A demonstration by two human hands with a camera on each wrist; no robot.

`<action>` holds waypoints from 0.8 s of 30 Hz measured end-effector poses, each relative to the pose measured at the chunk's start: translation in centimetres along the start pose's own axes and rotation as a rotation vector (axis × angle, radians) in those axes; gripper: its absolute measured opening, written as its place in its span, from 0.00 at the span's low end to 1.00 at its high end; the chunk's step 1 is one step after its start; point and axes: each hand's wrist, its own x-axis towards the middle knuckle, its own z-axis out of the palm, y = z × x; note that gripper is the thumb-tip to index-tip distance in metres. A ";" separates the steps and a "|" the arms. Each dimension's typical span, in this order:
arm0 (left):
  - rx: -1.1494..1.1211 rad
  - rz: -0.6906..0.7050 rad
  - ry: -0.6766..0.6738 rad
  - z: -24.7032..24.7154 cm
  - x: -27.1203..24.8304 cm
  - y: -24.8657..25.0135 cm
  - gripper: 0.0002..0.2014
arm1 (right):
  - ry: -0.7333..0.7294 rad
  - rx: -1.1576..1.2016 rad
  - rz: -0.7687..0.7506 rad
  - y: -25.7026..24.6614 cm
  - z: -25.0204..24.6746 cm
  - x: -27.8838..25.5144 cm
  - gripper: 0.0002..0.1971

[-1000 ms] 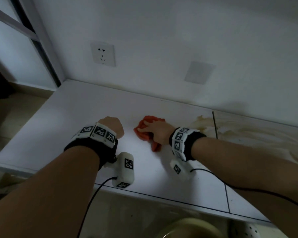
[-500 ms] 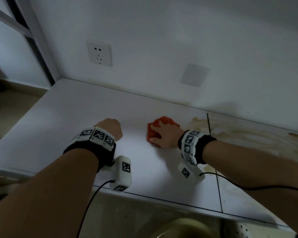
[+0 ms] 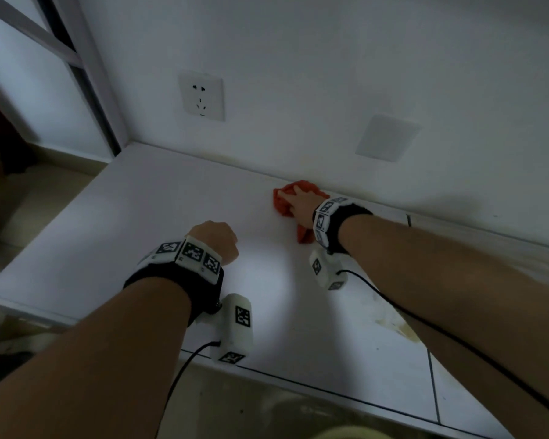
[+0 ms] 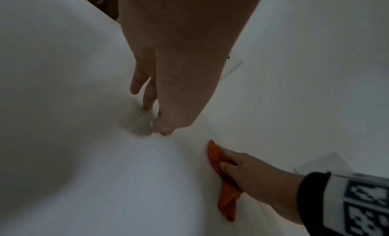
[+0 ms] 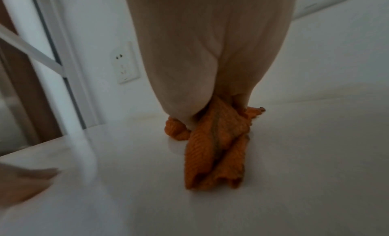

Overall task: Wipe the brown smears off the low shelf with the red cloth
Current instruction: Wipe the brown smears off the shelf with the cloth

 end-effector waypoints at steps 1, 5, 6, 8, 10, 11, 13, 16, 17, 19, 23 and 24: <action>0.005 -0.004 -0.003 -0.1 0.0 0.1 0.22 | -0.007 0.004 0.020 0.4 -0.2 -0.1 0.54; 0.042 0.019 -0.015 -0.1 -0.4 0.0 0.21 | -0.046 0.054 0.090 2.2 -0.4 -1.5 0.52; 0.051 0.035 -0.016 0.0 -0.5 -0.1 0.22 | -0.046 0.071 0.128 3.0 -0.1 -2.2 0.52; 0.087 0.057 -0.034 0.1 -0.6 -0.2 0.23 | -0.044 0.113 0.231 4.5 0.5 -3.8 0.50; 0.131 0.071 -0.057 0.0 -0.9 -0.2 0.24 | -0.037 0.159 0.288 5.8 1.5 -5.3 0.45; 0.142 0.076 -0.067 0.0 -1.0 -0.2 0.24 | -0.038 0.163 0.298 6.1 1.8 -5.8 0.44; 0.156 0.090 -0.085 0.0 -1.2 -0.3 0.25 | -0.043 0.189 0.307 5.9 1.6 -6.5 0.44; 0.161 0.106 -0.107 0.0 -1.4 -0.5 0.26 | -0.046 0.211 0.285 4.2 1.0 -6.1 0.44; 0.152 0.107 -0.115 0.0 -1.4 -0.6 0.27 | -0.034 0.195 0.226 3.3 1.1 -5.7 0.44; 0.127 0.112 -0.128 0.0 -1.3 -0.8 0.28 | 0.008 0.119 0.094 0.7 0.8 -5.6 0.39; 0.089 0.110 -0.121 0.3 -1.9 -0.8 0.29 | -0.092 0.076 -0.019 -5.6 0.9 -6.5 0.29; 0.071 0.102 -0.113 0.3 -2.2 -0.6 0.29 | -0.145 0.061 -0.066 -6.3 1.2 -7.1 0.31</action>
